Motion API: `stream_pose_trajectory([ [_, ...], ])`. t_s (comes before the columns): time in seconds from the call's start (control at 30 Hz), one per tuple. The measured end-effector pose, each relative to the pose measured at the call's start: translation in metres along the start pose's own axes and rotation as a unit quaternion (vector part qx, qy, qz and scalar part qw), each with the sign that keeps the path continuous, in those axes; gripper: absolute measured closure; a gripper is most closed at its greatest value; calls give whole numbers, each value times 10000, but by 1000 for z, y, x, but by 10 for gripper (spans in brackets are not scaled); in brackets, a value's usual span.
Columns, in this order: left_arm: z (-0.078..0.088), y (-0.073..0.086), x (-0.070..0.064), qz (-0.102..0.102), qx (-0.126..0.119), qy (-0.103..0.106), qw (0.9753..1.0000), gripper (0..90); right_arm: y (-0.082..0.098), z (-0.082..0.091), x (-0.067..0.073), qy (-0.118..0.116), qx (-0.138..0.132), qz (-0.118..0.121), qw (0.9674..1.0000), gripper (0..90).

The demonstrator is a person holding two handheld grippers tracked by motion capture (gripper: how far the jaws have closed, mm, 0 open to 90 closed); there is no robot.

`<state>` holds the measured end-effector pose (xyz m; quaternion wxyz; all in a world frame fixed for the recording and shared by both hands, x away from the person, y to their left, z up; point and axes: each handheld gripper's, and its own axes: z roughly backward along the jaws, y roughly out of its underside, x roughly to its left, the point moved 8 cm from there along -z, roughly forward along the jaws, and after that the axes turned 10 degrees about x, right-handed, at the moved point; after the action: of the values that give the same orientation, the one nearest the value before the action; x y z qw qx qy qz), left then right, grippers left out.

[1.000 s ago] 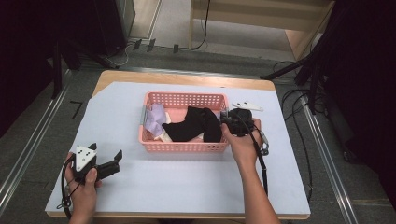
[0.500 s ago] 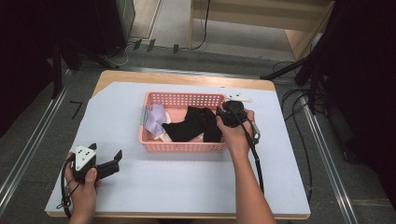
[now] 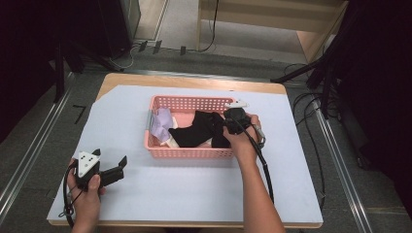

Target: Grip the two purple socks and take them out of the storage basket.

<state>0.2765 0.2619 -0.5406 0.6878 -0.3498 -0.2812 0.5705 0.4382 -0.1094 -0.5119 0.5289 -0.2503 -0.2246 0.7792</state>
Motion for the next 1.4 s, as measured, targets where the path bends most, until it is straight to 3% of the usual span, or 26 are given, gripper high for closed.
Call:
stream_pose_trajectory([
  [0.03,0,0,0,1,1,3,10000,79,1,0,-1,94,34,101,9999,886],
  [0.1,0,0,0,11,-3,13,10000,79,7,-3,-1,27,254,212,9994,900],
  [0.17,0,0,0,6,0,8,10000,79,9,-3,-1,-59,177,234,9996,900],
  [0.33,0,0,0,-13,6,0,10000,82,1,12,-3,-445,-189,-57,9988,900],
  [0.6,0,0,-1,-25,-9,-10,10000,82,-14,36,10,-1021,-681,-98,9924,900],
  [0.63,0,0,-1,-31,-6,-14,10000,82,-17,41,13,-1174,-752,-137,9901,900],
  [0.83,0,0,-1,-22,-11,-8,10000,82,-29,55,18,-1270,-995,-104,9868,900],
  [0.9,0,0,-1,-20,2,-15,10000,82,-39,69,18,-1299,-1224,-117,9839,900],
  [1.07,0,0,-1,-24,1,-15,10000,82,-48,84,14,-1260,-1508,-151,9804,900],
  [1.13,0,0,-1,-25,1,-8,10000,82,-54,95,6,-1233,-1799,-267,9756,900],
  [1.17,0,0,-1,-24,2,-10,10000,82,-54,95,6,-1233,-1799,-267,9756,900],
  [1.23,0,0,0,-23,-1,-6,10000,82,-57,104,-3,-1281,-2052,-442,9693,900],
  [1.27,0,0,0,-21,0,-7,10000,82,-57,104,-3,-1281,-2052,-442,9693,900],
  [1.4,0,0,0,-22,12,-10,10000,82,-59,115,-19,-1232,-2297,-579,9637,900],
])
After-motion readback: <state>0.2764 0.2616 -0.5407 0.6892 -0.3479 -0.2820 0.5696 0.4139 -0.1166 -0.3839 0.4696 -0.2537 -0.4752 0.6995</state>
